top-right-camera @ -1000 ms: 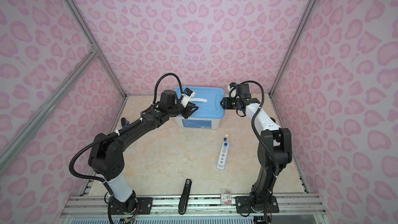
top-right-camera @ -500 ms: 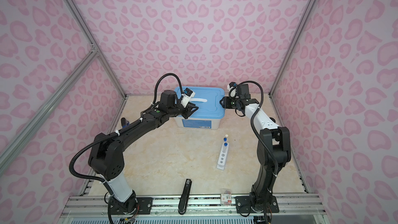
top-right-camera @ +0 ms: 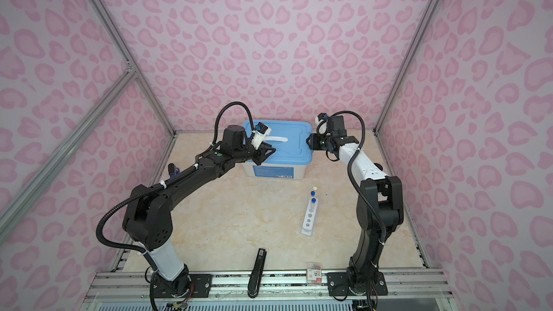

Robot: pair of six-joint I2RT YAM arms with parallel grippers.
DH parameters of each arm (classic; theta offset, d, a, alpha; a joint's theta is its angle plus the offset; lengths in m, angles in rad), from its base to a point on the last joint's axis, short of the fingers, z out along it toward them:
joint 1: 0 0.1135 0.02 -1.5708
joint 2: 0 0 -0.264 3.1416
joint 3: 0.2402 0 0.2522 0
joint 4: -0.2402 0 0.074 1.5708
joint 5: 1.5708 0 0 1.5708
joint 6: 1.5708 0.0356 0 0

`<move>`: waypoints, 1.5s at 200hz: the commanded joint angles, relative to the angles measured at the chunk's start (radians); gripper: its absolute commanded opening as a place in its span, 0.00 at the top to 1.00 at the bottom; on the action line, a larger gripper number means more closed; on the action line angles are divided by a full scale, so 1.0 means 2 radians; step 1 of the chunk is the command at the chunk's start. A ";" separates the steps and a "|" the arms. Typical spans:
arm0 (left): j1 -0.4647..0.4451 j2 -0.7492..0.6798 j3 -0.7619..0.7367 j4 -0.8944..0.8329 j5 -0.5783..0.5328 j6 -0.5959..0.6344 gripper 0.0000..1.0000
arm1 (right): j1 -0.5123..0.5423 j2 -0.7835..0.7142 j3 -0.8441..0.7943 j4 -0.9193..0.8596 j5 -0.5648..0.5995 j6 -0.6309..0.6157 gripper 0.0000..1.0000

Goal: Organize the chemistry lab equipment

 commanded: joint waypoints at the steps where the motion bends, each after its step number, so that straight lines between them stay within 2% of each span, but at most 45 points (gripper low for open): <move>1: 0.000 -0.001 -0.001 0.013 0.006 0.000 0.70 | 0.003 0.007 0.002 -0.040 0.026 -0.013 0.58; 300: 0.000 -0.009 -0.009 0.014 0.011 0.000 0.71 | 0.029 0.016 0.030 -0.089 0.107 -0.027 0.65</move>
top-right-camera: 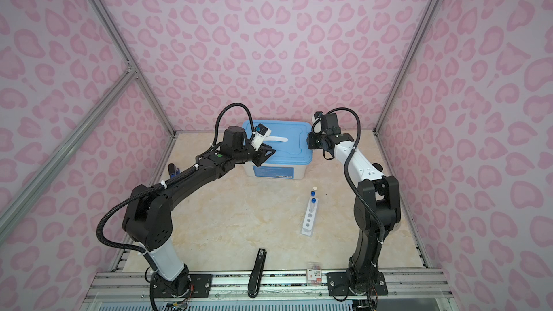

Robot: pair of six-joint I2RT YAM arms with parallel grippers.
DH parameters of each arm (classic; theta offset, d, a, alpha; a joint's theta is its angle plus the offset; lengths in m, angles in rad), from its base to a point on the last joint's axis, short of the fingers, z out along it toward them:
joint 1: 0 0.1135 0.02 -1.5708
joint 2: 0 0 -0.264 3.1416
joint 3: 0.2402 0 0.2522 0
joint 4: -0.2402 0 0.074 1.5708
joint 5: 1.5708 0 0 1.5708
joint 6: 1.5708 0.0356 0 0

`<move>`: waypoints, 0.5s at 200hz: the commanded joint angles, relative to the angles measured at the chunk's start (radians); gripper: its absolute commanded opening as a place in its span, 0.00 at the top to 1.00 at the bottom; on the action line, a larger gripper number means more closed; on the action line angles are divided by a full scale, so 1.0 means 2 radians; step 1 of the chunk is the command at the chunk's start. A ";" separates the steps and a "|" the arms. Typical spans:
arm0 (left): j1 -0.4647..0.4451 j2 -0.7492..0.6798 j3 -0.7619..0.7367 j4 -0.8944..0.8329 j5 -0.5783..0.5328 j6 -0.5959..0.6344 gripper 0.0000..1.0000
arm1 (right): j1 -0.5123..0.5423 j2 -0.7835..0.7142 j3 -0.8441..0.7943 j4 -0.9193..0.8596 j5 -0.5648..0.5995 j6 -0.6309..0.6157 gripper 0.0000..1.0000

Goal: Organize the chemistry lab equipment

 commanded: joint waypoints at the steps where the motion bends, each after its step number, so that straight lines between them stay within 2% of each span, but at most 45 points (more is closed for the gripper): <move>1: 0.000 -0.008 -0.002 0.014 0.009 0.000 0.71 | 0.002 0.009 0.000 -0.054 0.024 -0.010 0.65; 100: 0.000 -0.013 -0.006 0.014 0.009 0.002 0.71 | 0.016 0.019 0.020 -0.079 0.057 0.004 0.70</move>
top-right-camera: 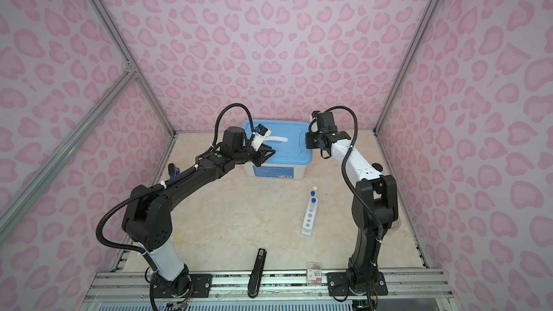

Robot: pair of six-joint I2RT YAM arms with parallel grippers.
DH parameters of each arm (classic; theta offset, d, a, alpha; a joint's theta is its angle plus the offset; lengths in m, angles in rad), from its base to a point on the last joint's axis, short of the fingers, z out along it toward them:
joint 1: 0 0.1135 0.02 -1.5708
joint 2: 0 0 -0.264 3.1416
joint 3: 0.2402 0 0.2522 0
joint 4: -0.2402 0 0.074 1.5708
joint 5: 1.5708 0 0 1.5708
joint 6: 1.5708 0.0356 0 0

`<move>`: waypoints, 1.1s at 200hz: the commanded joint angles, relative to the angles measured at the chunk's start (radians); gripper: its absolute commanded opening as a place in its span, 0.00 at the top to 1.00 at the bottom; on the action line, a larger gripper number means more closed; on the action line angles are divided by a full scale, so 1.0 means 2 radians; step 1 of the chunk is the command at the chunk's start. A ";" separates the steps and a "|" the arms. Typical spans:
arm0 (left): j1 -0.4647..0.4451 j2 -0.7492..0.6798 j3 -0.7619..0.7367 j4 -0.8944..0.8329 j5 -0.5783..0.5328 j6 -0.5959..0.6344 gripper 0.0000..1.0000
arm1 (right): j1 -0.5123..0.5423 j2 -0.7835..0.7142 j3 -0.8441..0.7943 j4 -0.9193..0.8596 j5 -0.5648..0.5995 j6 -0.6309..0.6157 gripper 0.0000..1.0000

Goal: Organize the chemistry lab equipment

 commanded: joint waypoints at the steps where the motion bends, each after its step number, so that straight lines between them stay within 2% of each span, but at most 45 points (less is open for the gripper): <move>1: 0.000 -0.010 -0.002 0.014 0.007 0.002 0.71 | 0.002 0.010 -0.004 -0.053 0.018 0.004 0.70; 82: 0.000 -0.016 0.008 0.010 0.010 0.000 0.71 | -0.001 0.025 0.041 -0.093 0.019 0.006 0.70; 156: 0.004 -0.041 0.019 0.006 0.011 -0.015 0.71 | -0.002 0.000 0.050 -0.092 0.014 -0.002 0.68; 195: 0.013 -0.085 -0.004 0.012 -0.012 -0.021 0.68 | 0.005 -0.039 0.012 -0.053 0.015 0.001 0.68; 210: 0.026 -0.101 -0.013 0.016 -0.012 -0.038 0.65 | 0.011 -0.057 -0.004 -0.035 0.015 0.000 0.68; 213: 0.028 -0.104 -0.015 0.018 -0.011 -0.043 0.60 | 0.013 -0.061 -0.008 -0.030 0.015 0.001 0.67; 220: 0.036 -0.111 -0.022 0.023 -0.007 -0.053 0.58 | 0.017 -0.070 -0.017 -0.018 0.014 0.000 0.67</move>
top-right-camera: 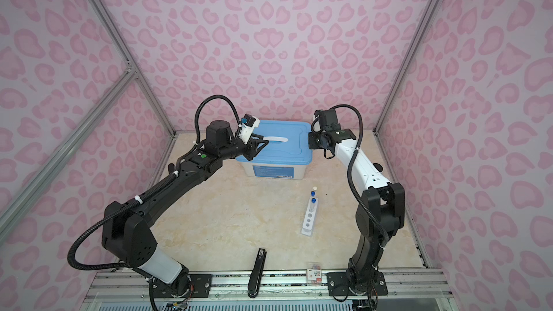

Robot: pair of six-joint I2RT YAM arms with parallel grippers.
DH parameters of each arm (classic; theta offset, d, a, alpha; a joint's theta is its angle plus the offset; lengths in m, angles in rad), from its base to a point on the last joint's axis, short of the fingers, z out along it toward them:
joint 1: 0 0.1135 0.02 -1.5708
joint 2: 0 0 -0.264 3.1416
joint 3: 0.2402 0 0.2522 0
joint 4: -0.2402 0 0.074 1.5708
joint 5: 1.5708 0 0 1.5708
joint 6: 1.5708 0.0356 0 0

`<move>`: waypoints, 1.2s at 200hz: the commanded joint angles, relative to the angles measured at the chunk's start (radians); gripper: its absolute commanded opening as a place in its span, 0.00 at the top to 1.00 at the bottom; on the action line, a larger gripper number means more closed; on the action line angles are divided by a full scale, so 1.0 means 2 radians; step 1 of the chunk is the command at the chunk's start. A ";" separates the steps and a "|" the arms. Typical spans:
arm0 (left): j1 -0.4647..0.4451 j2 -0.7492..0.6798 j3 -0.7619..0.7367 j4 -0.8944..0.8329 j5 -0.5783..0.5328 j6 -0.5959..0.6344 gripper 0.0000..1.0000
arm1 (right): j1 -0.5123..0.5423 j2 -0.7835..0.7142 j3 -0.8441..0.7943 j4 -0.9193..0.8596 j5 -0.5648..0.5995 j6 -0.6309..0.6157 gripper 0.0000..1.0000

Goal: Organize the chemistry lab equipment

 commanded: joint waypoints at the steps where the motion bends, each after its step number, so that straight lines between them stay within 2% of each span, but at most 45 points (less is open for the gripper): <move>1: 0.018 -0.025 -0.014 0.025 -0.002 -0.034 0.58 | 0.011 -0.021 -0.023 0.046 0.001 -0.002 0.67; 25: 0.047 -0.042 -0.039 0.036 0.006 -0.062 0.54 | 0.035 -0.042 -0.051 0.090 0.007 -0.007 0.66; 53: 0.092 -0.063 -0.068 0.047 0.017 -0.096 0.53 | 0.066 -0.037 -0.048 0.100 0.008 -0.014 0.66; 92: 0.159 -0.057 -0.092 0.071 0.037 -0.168 0.37 | 0.109 0.003 -0.017 0.097 0.008 -0.029 0.66; 119: 0.185 -0.040 -0.100 0.084 0.032 -0.206 0.32 | 0.127 0.037 0.015 0.085 0.010 -0.040 0.65; 156: 0.205 0.007 -0.082 0.091 0.063 -0.253 0.28 | 0.136 0.066 0.029 0.091 0.001 -0.041 0.66; 207: 0.209 0.084 -0.037 0.096 0.130 -0.280 0.23 | 0.135 0.085 0.029 0.089 -0.003 -0.038 0.65; 240: 0.209 0.113 -0.039 0.098 0.113 -0.281 0.21 | 0.136 0.089 0.026 0.090 -0.008 -0.036 0.66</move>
